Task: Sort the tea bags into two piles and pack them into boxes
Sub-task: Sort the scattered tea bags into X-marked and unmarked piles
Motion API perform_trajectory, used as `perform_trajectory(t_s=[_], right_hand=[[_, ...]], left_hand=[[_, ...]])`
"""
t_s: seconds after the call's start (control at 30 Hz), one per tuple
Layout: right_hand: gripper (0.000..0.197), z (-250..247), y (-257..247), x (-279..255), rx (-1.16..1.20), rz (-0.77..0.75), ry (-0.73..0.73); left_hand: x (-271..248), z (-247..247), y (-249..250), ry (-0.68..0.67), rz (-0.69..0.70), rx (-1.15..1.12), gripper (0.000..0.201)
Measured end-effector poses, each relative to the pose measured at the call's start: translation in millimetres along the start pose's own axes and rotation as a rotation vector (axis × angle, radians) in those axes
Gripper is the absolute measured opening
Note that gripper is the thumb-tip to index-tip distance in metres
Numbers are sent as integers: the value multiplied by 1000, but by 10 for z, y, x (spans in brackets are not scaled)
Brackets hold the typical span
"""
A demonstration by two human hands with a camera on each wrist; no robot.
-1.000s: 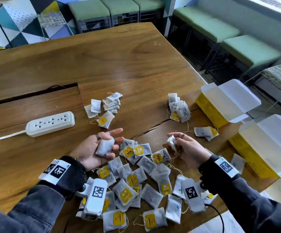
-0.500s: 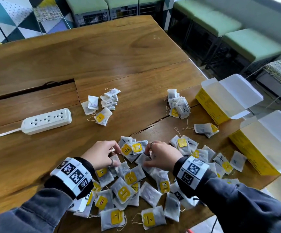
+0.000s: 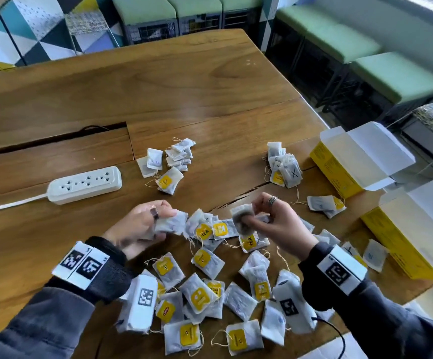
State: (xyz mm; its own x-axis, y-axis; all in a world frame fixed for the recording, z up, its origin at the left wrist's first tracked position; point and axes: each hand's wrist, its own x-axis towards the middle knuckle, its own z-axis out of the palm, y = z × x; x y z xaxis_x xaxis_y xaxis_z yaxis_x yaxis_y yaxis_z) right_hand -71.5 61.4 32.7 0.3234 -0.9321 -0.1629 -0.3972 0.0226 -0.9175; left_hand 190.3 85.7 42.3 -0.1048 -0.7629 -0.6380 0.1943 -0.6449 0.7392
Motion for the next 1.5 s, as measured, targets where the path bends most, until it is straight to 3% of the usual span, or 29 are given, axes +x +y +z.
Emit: perform_trajectory(t_s=[0.1,0.17,0.3,0.4,0.47,0.57,0.63,0.77,0.87,1.0,1.07,1.17,1.27,1.37,1.43,1.5], right_hand=[[19,112,-266,11,131,-52,-95],[19,228,-408,33,156,-80,-149],[15,470,-498,125,89,-101,-205],[16,699,-461,187,-204,-173,-156],[27,813,-467,211,-358,-227,-138],[29,732,-519,272,-241,-150,-92],[26,603,-472,287,-249,-43,-106],[37,611,-192,125,-794,139,-375],[41,759,-10,-5,-1013,101,-387],[26,784,34,-53,-893,115,-350],[13,741,7,-63,-725,42,-310],[12,701,-21,-94,-559,-226,-87],[16,697,-52,-109,-605,-542,191],[22,720,-42,-106,-651,-763,238],[20,700,-36,-123,-585,-717,168],[25,646,-62,-132,-366,-485,96]], left_hand=[[-28,109,-54,-192,-113,-415,30],[-20,172,-116,-262,-124,-515,40],[-33,262,-156,-321,-188,-562,23],[-48,253,-192,-282,-177,-550,34],[-91,227,-202,-321,-138,-591,47],[-106,120,-232,-337,-92,-632,78],[-100,27,-260,-277,-43,-642,80],[-133,-146,-283,-233,-16,-661,59],[-124,-236,-321,-212,-28,-632,49],[-107,-293,-333,-187,-75,-533,53],[-125,-268,-325,-177,-121,-384,39],[-153,-150,-342,-187,-212,-87,22],[-130,-25,-372,-297,-240,26,51],[-105,72,-339,-332,-142,85,56],[-91,107,-314,-289,-59,100,55],[-81,112,-290,-245,-11,105,45]])
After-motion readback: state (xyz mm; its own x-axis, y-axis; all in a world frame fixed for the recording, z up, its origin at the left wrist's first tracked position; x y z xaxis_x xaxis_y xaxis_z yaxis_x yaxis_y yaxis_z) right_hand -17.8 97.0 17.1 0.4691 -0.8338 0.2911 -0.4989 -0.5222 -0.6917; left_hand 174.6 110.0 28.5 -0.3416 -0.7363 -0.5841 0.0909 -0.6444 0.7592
